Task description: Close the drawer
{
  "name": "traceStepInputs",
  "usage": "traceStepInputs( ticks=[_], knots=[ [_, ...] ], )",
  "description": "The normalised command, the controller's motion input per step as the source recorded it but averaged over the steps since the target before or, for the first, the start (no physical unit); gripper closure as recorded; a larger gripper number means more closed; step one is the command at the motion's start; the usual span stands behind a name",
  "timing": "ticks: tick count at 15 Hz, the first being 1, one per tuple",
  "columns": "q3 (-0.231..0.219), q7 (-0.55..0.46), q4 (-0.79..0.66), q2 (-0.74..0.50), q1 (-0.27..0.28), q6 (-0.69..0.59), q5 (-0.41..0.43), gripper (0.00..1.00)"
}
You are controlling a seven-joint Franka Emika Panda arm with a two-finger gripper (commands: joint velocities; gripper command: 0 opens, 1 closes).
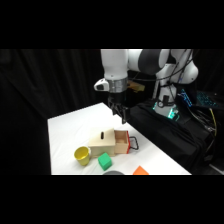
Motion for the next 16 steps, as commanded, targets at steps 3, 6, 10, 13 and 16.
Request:
traceStepInputs(
  ticks=[3, 6, 10, 13, 16],
  knots=[
    [0.113, 0.44, -0.44, -0.31, 0.077, 0.26, -0.144, 0.00],
    [0.099, 0.42, -0.40, -0.28, 0.060, 0.27, -0.127, 0.00],
    [0.076, 0.38, -0.33, -0.18, 0.040, 0.31, -0.115, 0.00],
    [0.059, 0.35, -0.29, -0.08, 0.037, 0.38, -0.089, 0.00],
    [0.057, 0.34, -0.25, -0.04, 0.041, 0.40, -0.106, 0.00]
  ],
)
